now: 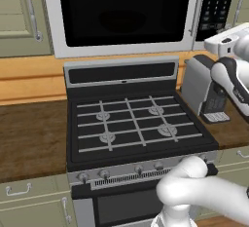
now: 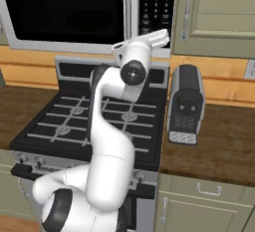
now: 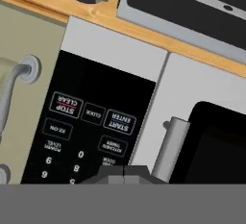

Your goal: Open the microwave, place the bowl with waffle inside the microwave, then close the microwave door and turn it on.

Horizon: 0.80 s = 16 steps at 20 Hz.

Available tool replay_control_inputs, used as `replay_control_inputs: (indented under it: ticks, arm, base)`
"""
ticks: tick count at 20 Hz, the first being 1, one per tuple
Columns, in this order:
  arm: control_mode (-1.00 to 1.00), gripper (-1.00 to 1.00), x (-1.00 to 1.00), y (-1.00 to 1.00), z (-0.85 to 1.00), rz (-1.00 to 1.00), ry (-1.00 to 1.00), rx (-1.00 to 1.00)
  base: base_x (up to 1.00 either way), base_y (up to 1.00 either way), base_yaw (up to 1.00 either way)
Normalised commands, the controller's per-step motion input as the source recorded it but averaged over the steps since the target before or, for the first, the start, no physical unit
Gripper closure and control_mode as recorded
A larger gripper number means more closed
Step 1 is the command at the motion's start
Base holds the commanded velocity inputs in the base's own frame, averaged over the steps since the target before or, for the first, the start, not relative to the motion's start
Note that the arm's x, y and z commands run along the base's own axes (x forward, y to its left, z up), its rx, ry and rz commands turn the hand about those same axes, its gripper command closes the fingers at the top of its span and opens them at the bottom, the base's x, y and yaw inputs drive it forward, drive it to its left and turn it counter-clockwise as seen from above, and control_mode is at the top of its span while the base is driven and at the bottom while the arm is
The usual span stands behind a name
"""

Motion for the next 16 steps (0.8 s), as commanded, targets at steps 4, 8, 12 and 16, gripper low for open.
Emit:
replay_control_inputs:
  ticks: [4,8,12,16]
  arm:
    - [-1.00,1.00,0.33,-0.20,0.00,0.00,-0.04,0.00]
    - [-1.00,1.00,0.23,-0.02,-0.08,0.00,-0.05,-0.08]
    - [-1.00,1.00,0.20,0.00,-0.09,0.00,-0.04,-0.14]
    - [-1.00,1.00,0.42,0.00,-0.07,0.00,0.00,-0.15]
  base:
    - [0.00,0.00,0.00]
    - [0.00,0.00,0.00]
    - [0.00,0.00,0.00]
    - [0.00,0.00,0.00]
